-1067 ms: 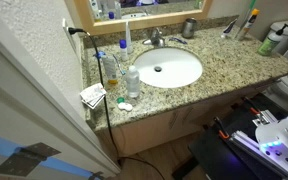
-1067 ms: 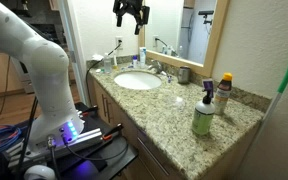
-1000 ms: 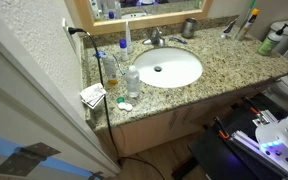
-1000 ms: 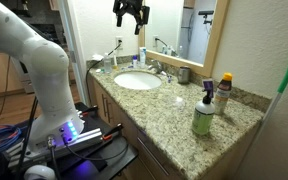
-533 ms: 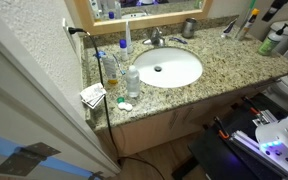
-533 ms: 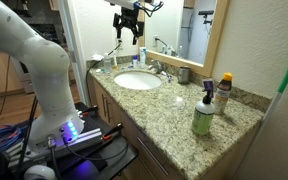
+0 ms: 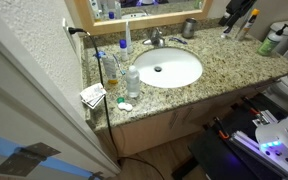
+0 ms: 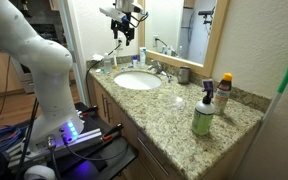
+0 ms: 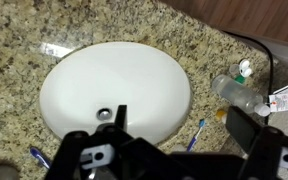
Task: Push the faucet handle upwards
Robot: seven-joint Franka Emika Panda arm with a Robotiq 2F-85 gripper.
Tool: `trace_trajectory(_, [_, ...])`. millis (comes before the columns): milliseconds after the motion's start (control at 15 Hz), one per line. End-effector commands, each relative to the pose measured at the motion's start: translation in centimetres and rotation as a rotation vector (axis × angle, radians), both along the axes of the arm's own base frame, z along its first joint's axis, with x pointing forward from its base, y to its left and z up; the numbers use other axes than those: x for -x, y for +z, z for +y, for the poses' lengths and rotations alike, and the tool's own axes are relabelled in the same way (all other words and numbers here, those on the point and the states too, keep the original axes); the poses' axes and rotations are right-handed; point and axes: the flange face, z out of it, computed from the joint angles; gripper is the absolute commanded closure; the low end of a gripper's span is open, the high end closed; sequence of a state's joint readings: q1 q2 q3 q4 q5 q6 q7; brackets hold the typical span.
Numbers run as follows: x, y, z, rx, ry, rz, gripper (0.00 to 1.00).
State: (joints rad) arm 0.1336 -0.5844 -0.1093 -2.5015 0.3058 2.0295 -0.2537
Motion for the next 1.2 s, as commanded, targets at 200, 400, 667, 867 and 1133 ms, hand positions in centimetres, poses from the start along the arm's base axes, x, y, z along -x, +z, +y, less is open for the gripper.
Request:
trace_trajectory(200, [-3.8,-5.4,6.7,0.197,0.099,-0.059,0.0])
trace_trajectory(400, [-8.2,-5.8,9.0,0.274,0.038,-0.161,0.0])
trace_trajectory(667, [-8.2,-5.6,9.4,0.266,0.002,-0.16,0.0])
trace_trajectory(867, [-9.1,-7.1,9.3,0.296,-0.015,-0.138,0.0])
trace_trajectory(1133, [-13.9,-10.7,9.2,0.328,-0.174,-0.157,0.0])
